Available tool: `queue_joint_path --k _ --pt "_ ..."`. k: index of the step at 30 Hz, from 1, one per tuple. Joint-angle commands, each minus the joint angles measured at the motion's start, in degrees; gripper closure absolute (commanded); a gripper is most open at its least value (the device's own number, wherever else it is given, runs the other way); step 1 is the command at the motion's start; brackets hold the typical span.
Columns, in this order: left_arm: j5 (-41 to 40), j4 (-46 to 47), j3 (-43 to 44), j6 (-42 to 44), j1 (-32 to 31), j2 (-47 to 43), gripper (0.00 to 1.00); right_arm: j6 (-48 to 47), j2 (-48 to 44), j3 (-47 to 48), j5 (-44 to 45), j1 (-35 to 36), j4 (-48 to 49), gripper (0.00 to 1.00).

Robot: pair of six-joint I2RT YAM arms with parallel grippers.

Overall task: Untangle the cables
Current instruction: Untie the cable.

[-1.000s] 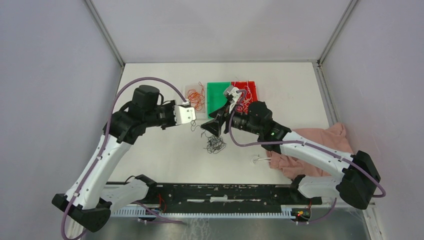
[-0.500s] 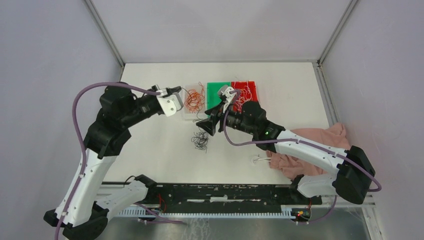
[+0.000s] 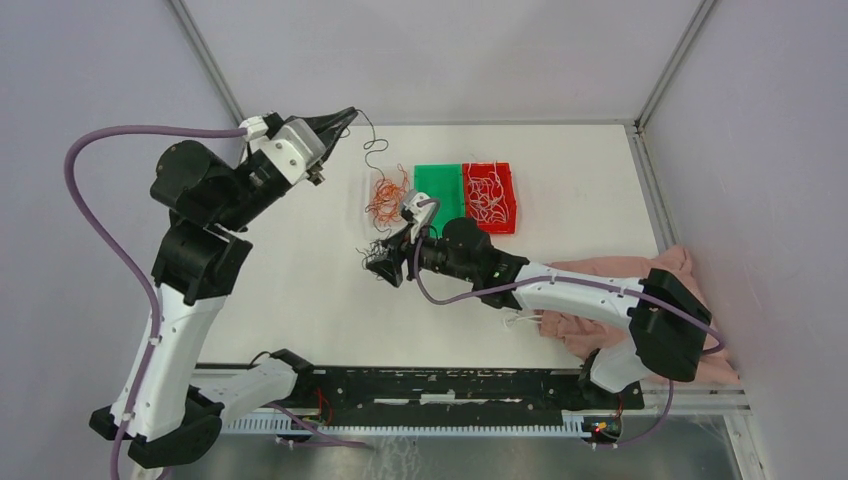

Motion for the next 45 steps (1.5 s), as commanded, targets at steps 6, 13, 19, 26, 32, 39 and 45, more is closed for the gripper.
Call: queue_joint_path --k 6,13,19,26,32,39,45 --pt "0.89 4.16 3.56 -8.04 -0.22 -1.66 0.97 1.37 -2.09 -1.23 9.57 0.65 7.64 0.35" --pt "0.77 2.28 -5.24 -7.19 -0.2 -6.17 0.97 -1.45 -11.47 -6.41 13.35 0.58 1.98 0.4" --pt "1.51 0.85 -10.45 -8.59 -0.12 -8.54 0.97 -2.31 -13.08 -5.96 12.35 0.53 -0.72 0.64" --pt "1.18 -0.3 -13.72 -10.71 -0.15 -10.31 0.97 -1.34 -11.94 -3.55 10.82 0.53 -2.06 0.99" --pt "-1.01 -4.48 -23.85 -14.01 -0.13 -14.71 0.78 -0.56 -13.5 -2.74 9.57 0.54 -2.64 0.99" --pt "13.64 -11.71 -33.4 -14.6 -0.14 -17.71 0.31 0.3 -13.43 0.23 7.03 0.58 -5.22 0.99" --pt "21.11 -15.28 -33.26 -10.77 -0.15 -14.82 0.25 -0.29 -12.41 2.43 1.93 0.55 -7.87 0.99"
